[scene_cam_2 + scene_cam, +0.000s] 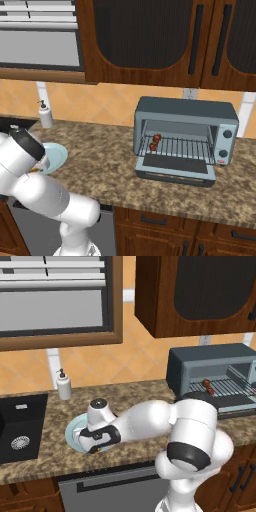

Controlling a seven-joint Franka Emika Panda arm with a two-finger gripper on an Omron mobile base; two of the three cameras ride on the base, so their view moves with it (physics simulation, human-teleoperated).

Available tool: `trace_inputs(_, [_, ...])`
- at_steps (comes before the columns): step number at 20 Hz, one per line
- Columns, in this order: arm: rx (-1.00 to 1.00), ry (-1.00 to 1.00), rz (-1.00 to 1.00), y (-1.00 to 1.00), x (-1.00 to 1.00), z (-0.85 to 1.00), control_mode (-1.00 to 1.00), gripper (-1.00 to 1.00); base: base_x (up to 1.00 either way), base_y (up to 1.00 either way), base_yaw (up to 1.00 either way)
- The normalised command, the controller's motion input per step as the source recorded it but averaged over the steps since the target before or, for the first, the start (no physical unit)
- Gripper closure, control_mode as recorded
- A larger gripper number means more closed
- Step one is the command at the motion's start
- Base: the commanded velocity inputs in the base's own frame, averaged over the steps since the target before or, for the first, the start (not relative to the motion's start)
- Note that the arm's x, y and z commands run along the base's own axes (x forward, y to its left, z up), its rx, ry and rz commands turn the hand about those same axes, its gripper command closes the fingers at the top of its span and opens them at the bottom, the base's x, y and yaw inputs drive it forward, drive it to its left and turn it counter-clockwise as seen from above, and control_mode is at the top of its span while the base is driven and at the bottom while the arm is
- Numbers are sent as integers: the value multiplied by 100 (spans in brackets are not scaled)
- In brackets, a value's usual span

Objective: Pick up the kebab skewer and baguette bread, and place them inside the toaster oven. Close the toaster oven door and start by setting the timer.

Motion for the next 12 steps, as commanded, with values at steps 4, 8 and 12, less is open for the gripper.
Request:
trace_inputs(4, [0, 6, 0, 0, 9, -15, -100, 100, 0, 0, 0])
trace_inputs(8, [0, 7, 0, 0, 0, -11, -100, 100, 0, 0, 0])
trace_inputs(12, [0, 0, 2, -23, -5, 39, -100, 100, 0, 0, 0])
